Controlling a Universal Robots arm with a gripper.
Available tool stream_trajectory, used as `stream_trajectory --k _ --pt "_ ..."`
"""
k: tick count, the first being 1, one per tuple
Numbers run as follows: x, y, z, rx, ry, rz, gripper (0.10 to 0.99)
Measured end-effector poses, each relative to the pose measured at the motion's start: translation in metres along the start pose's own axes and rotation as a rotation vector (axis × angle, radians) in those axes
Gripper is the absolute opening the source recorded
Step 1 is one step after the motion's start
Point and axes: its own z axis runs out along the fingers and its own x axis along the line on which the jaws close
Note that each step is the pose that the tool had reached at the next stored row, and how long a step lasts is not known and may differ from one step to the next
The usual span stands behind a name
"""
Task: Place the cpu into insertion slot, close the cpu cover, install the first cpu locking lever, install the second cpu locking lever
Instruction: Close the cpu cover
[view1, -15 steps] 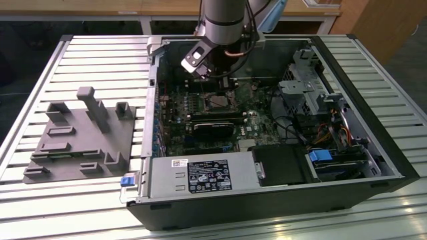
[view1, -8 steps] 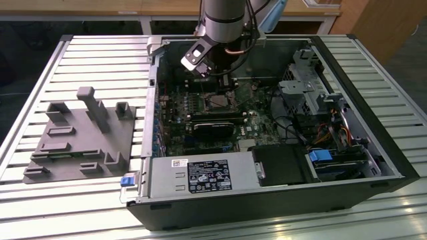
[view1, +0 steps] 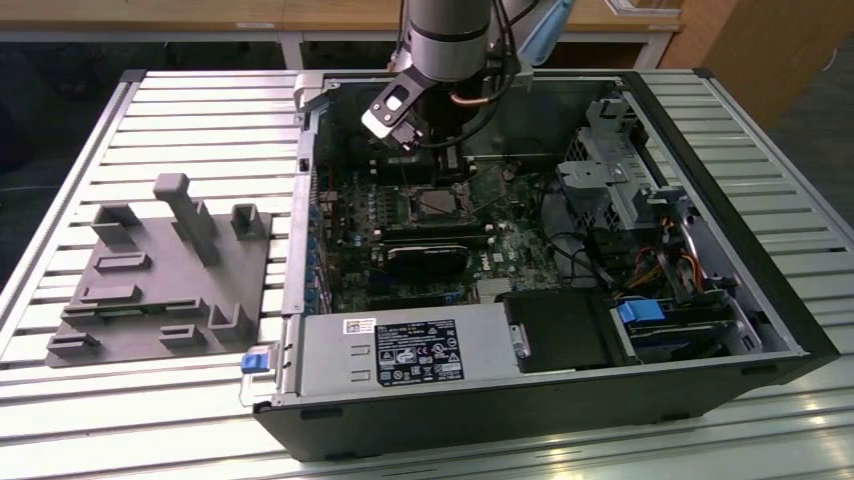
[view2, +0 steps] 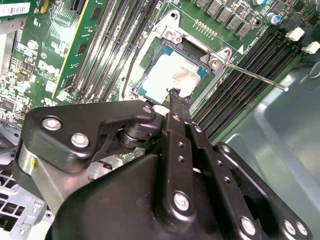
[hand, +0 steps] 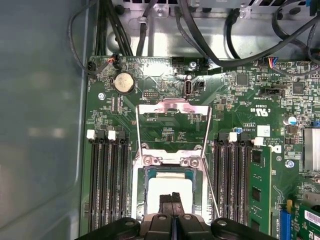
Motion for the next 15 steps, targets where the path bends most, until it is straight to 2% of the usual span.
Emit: stream_trajectory --k 15 --pt "0.0003 0.0005 -0.0086 0.000 0.0003 0.000 0.106"
